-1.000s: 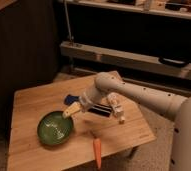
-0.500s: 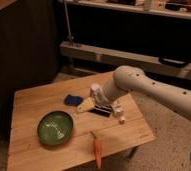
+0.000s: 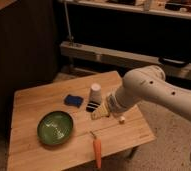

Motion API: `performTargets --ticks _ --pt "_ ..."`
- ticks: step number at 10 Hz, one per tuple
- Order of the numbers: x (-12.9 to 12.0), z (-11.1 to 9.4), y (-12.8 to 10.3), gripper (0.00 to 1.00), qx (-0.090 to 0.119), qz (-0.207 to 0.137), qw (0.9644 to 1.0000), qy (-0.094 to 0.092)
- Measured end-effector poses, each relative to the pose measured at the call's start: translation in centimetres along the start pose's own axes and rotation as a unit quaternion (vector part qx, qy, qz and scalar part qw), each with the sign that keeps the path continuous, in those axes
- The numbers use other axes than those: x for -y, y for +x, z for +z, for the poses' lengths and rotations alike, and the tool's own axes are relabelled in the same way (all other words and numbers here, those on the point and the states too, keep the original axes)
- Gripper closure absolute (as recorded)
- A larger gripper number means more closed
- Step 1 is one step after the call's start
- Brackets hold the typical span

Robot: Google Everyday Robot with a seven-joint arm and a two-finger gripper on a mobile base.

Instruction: Place the pepper on the white sponge

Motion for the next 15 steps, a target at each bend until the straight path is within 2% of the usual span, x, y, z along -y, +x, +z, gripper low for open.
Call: performTargets --ticks 3,5,7,8,10,12,15 --pt "0.1 0.3 0.2 0.2 0.005 0.003 1.0 0.0" --pt "1.8 2.9 -0.3 0.2 0.029 0.007 0.9995 -0.007" --pt "3.2 5.5 -3.0 0.2 0.044 0.019 0.9986 -0.02" --pt "4.1 6.4 -5.4 0.2 0.053 0.029 0.9978 -0.029" --pt "3.9 8.1 -8.7 0.2 0.065 0.045 0.9962 -0.036" --pt "4.2 11.1 -11.6 0.2 0.077 0.059 0.9949 -0.03" --pt "5.1 13.9 -13.0 0.2 0.077 0.068 0.9947 -0.002"
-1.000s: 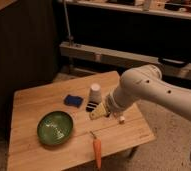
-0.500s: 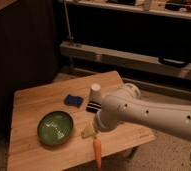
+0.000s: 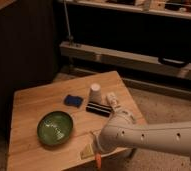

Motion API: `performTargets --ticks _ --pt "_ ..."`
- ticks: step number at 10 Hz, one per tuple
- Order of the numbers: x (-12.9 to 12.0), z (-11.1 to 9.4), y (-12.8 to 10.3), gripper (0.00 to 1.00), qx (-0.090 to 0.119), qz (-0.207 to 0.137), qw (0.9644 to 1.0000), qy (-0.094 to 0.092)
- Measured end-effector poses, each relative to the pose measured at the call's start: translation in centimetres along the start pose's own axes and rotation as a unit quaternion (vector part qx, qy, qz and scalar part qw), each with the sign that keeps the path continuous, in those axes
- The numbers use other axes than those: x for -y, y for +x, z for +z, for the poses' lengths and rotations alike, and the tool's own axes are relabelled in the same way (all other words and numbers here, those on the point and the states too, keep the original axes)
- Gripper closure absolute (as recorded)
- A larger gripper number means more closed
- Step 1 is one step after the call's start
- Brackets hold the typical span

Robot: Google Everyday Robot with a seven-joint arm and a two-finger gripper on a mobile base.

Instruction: Place the pepper on the white sponge

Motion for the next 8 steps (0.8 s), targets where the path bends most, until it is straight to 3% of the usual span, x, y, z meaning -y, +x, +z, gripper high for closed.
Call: performTargets --ticks 4,8 --pt "-0.2 3.2 0.8 0.2 0.0 0.006 0.9999 0.012" --pt "-0.9 4.6 2.0 0.2 -0.014 0.001 0.9999 -0.007"
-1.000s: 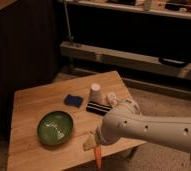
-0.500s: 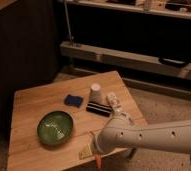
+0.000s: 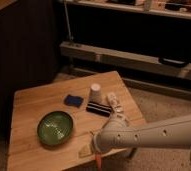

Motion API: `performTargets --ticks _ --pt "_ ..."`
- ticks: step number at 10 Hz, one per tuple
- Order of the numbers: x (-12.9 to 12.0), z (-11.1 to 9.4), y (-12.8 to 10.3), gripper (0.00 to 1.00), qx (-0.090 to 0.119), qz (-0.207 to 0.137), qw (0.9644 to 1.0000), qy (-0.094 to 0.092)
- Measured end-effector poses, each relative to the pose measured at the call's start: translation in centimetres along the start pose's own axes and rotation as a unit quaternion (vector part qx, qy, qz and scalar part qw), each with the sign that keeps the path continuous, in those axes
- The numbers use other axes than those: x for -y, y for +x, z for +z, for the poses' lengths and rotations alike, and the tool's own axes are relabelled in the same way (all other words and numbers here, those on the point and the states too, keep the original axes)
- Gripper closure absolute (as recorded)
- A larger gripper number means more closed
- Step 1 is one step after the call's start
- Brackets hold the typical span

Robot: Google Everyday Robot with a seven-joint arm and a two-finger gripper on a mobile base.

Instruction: Place the pepper on the white sponge

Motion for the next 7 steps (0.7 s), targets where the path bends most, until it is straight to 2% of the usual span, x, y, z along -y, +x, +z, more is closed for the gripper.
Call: performTargets --ticks 7 --pt "-1.2 1.2 3.8 0.2 0.005 -0.008 0.9999 -0.005"
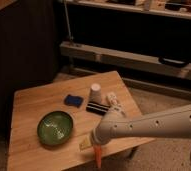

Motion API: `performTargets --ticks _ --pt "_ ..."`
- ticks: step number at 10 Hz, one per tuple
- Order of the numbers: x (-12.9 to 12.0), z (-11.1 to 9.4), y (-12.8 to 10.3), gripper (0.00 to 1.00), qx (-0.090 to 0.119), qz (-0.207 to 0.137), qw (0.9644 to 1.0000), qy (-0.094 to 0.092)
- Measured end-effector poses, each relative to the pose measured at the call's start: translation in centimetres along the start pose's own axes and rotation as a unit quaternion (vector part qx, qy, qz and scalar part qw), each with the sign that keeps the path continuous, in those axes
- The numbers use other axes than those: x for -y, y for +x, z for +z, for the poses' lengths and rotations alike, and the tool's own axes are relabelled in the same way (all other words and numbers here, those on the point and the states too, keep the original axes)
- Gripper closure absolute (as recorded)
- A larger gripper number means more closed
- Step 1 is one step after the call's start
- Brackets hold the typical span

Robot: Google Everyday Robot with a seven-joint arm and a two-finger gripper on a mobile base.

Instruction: Place the pepper on the white sponge

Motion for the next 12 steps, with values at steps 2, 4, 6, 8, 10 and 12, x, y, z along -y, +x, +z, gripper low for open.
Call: performTargets --ticks 2,4,6,8,10,12 --pt "0.2 0.5 0.3 0.2 0.004 -0.002 0.9999 -0.011" --pt "0.1 0.8 0.3 0.2 0.008 -0.001 0.9998 -0.019" --pt "-0.1 1.3 0.1 0.2 0.012 -0.001 0.9996 -0.024" --pt "-0.3 1.5 0.0 0.2 0.015 0.0 0.9995 -0.027" --pt "-0.4 1.8 -0.1 0.2 0.018 0.002 0.9994 -0.029" --pt "-0.4 2.1 -0.2 0.2 0.021 0.003 0.9993 -0.031"
